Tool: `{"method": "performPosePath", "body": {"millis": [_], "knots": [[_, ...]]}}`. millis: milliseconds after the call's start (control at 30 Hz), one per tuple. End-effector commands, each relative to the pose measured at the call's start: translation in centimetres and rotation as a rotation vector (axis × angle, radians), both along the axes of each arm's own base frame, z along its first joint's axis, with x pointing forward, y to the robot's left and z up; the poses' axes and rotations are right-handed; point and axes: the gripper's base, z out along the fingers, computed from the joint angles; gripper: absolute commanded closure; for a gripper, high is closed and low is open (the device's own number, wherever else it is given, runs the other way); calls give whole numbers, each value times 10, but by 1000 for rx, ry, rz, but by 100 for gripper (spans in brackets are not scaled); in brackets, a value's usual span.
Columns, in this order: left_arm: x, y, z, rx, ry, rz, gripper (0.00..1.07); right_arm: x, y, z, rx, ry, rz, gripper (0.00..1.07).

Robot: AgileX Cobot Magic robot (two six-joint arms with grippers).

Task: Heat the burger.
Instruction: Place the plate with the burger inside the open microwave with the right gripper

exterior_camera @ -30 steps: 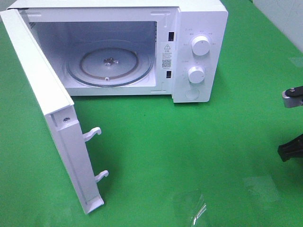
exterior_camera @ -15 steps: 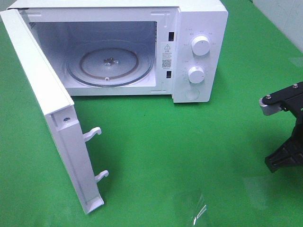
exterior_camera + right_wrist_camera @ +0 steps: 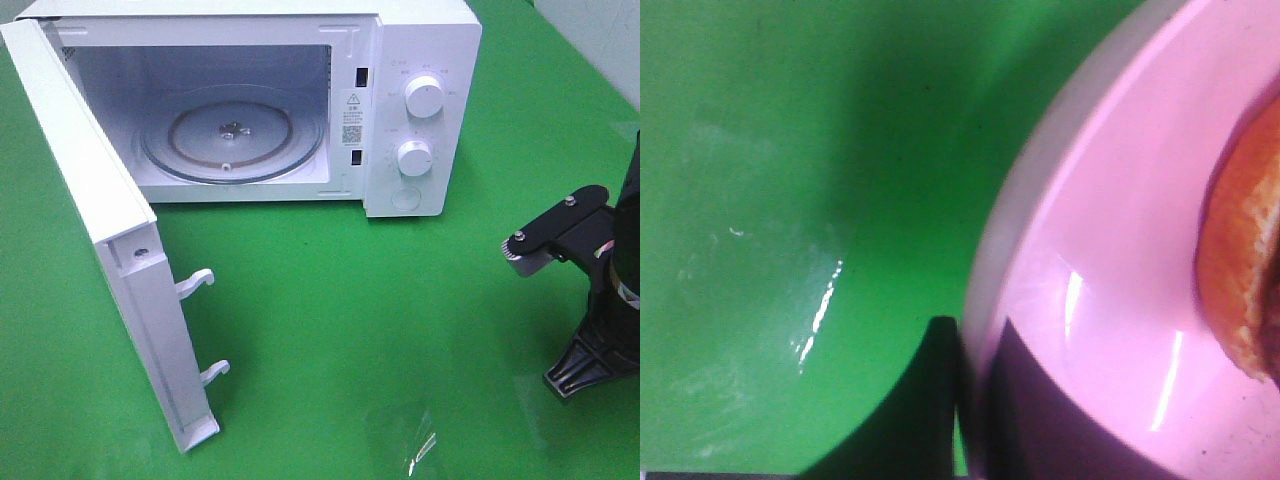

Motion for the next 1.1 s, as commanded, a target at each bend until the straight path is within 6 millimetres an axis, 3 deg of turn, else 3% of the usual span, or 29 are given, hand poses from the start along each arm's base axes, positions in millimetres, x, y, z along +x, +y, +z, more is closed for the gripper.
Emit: {"method": "performPosePath", "body": {"millis": [33,367,567,1100], "knots": [[-2,-1,1,-4,-32,1,6,-3,-1,5,-66,-15,41,107],[-2,-1,1,-4,-32,1,6,-16,18,6,-95,-5,136,107],[-2,-1,1,-4,-32,1,6,-30,34,18,-60,-55,245,107],[-2,-1,1,-4,-32,1,6,-73,34,19,-94,-48,418,107]]}}
